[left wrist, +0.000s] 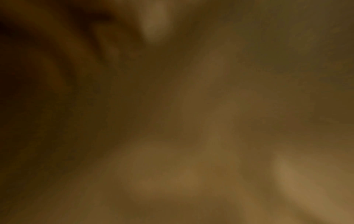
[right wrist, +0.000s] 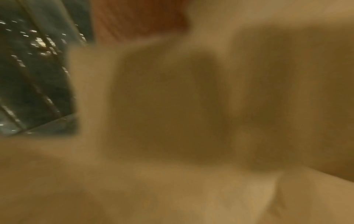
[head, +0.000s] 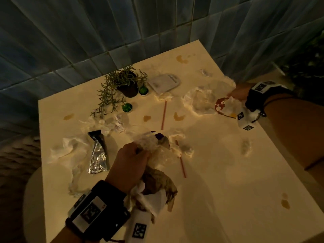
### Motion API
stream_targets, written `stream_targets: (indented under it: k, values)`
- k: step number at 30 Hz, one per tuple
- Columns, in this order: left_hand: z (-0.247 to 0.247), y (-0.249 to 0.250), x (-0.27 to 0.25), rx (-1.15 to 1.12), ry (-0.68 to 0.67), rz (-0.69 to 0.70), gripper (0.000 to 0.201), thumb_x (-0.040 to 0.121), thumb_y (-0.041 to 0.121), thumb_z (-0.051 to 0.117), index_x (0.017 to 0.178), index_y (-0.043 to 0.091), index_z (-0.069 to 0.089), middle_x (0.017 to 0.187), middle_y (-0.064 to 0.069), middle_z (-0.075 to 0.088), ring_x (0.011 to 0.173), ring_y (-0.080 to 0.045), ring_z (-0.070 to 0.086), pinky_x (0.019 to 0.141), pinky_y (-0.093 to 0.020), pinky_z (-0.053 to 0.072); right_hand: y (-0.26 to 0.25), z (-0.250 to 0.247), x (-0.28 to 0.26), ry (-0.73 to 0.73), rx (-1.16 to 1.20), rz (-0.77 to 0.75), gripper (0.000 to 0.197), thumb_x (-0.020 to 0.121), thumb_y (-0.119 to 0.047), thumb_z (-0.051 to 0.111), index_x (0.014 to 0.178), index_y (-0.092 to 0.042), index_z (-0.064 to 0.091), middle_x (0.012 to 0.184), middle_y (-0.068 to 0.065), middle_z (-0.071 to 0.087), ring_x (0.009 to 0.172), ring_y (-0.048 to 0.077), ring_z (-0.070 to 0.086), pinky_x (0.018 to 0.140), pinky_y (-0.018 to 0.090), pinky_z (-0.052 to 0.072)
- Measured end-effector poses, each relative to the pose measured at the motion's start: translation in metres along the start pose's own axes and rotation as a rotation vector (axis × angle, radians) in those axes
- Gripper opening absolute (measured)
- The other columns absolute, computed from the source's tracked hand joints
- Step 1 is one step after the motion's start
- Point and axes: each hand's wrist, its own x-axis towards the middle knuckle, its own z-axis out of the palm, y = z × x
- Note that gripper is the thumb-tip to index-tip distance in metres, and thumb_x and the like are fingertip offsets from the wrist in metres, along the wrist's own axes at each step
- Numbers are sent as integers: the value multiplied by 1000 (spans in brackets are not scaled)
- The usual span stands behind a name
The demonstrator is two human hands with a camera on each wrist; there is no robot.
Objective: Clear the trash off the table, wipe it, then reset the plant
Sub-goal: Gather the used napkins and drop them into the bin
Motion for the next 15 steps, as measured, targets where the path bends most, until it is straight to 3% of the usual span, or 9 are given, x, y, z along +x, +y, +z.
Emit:
stream_targets:
  k: [2, 4, 6, 8, 10, 12, 15]
  values:
    - [-4, 1, 6, -51, -8, -1, 24, 73, 34, 53, 73, 15, 68, 62, 0, 66, 66, -21, 61, 63, -34, 48, 11, 3, 28, 41, 129, -3, 65, 82, -55, 57, 133, -17, 46, 118, 12, 59, 102, 29, 56, 100, 47, 42]
    - [-7, 0, 10, -45, 0, 13, 25, 73, 33, 52, 71, 13, 67, 62, -1, 66, 68, -25, 61, 64, -35, 48, 21, 6, 39, 29, 206, -67, 70, 76, -60, 58, 134, -24, 45, 117, 9, 60, 101, 27, 57, 100, 50, 43]
    - [-10, -3, 13, -21, -5, -1, 22, 82, 24, 57, 65, 13, 64, 55, 1, 62, 61, -23, 57, 61, -34, 44, 3, 3, 6, -23, 285, -124, 66, 70, -62, 67, 128, -37, 50, 127, -1, 60, 108, 24, 60, 97, 50, 47]
    - [-10, -7, 17, -29, -10, -24, 26, 83, 21, 58, 56, 18, 60, 47, 6, 57, 53, -16, 50, 57, -31, 41, -20, 4, -26, -103, 251, -147, 71, 72, -57, 72, 134, -37, 46, 135, -4, 56, 116, 23, 57, 99, 42, 45]
    - [-8, -11, 20, -40, -21, -38, 27, 81, 23, 59, 53, 21, 58, 44, 10, 56, 49, -8, 50, 54, -24, 40, -43, 11, -40, -99, 205, -188, 72, 85, -42, 65, 146, -26, 31, 142, 3, 48, 122, 26, 52, 97, 34, 43]
    - [-5, -11, 19, -22, -39, -28, 34, 87, 14, 58, 54, 20, 55, 42, 14, 56, 45, -1, 52, 46, -11, 36, -71, 17, -41, -60, 145, -187, 84, 89, -42, 58, 153, -20, 7, 147, 11, 42, 125, 30, 49, 96, 35, 42]
    - [-3, -11, 17, 9, -73, -17, 32, 88, 12, 56, 56, 18, 56, 43, 15, 57, 45, 3, 52, 44, -8, 37, -113, 23, -33, -34, 51, -147, 93, 93, -41, 53, 150, -15, -16, 149, 19, 36, 125, 35, 49, 94, 37, 40]
